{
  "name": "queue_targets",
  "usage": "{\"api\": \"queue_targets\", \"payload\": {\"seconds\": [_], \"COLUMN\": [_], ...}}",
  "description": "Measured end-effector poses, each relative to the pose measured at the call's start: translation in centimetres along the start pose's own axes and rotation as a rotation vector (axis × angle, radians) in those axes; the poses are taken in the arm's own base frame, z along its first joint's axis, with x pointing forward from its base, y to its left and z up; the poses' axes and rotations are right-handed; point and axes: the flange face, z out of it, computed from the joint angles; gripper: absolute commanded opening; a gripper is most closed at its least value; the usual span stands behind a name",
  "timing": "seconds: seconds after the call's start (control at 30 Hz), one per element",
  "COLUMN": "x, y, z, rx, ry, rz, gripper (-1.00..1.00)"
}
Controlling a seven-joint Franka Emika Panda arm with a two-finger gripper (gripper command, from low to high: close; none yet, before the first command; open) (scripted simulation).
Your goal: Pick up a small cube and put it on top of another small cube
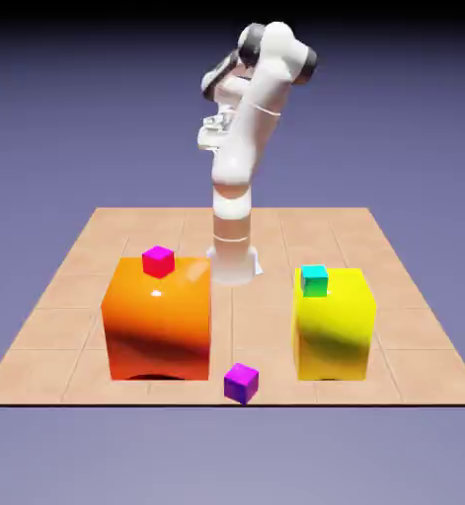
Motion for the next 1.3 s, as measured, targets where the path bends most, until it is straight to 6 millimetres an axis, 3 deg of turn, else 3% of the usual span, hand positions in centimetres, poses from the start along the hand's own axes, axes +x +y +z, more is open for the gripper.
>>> {"api": "queue_targets", "payload": {"seconds": [0.17,0.33,0.5,0.67,0.83,0.97,1.3], "x": [13.2,26.5,38.2,46.9,51.7,52.3,52.3], "y": [6.3,8.4,6.0,-0.6,-10.7,-20.2,-21.4], "z": [3.4,10.1,19.2,29.5,39.5,46.4,44.7], "rx": [0.119,0.258,0.415,0.588,0.772,0.919,0.838], "ry": [-0.071,-0.139,-0.212,-0.296,-0.397,-0.493,-0.486], "rz": [-0.154,-0.301,-0.434,-0.551,-0.646,-0.706,-0.759], "gripper": [-1.00,-1.00,-1.00,-1.00,-1.00,-1.00,-1.00]}}
